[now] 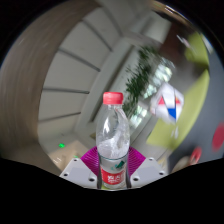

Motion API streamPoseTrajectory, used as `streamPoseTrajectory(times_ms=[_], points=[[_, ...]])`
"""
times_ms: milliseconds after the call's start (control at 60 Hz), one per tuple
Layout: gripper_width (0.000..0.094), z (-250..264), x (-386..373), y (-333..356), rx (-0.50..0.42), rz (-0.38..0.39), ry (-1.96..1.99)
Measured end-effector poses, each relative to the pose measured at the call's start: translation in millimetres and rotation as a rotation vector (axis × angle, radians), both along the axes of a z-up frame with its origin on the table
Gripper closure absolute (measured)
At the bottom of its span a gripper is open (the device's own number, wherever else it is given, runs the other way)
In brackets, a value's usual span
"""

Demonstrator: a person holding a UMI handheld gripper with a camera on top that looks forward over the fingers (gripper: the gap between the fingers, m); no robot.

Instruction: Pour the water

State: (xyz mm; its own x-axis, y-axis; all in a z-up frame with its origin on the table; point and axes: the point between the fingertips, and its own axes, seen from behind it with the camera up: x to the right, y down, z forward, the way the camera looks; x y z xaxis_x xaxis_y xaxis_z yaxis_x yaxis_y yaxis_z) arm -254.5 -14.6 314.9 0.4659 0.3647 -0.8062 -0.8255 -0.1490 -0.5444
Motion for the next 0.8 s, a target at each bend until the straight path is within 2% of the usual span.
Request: streamPoseTrajectory(times_ms=[133, 217, 267, 483, 600, 733, 750, 800], points=[[0.0613, 40, 73, -20, 0.153, -0.255, -0.471], [0.0612, 33, 102, -3, 0.172, -0.37, -0.73], [0.0613, 22, 127, -11, 0.164, -0.399, -0.834], [0.0613, -113, 188, 28, -0.054, -0.339, -1.066], [0.0615, -179, 209, 42, -0.166, -0.282, -1.056], [0.0609, -232, 219, 39, -0.24, -0.248, -1.128], [0.0607, -225, 212, 35, -0.189, -0.269, -1.121], [0.0598, -228, 212, 30, -0.199, -0.267, -1.116]])
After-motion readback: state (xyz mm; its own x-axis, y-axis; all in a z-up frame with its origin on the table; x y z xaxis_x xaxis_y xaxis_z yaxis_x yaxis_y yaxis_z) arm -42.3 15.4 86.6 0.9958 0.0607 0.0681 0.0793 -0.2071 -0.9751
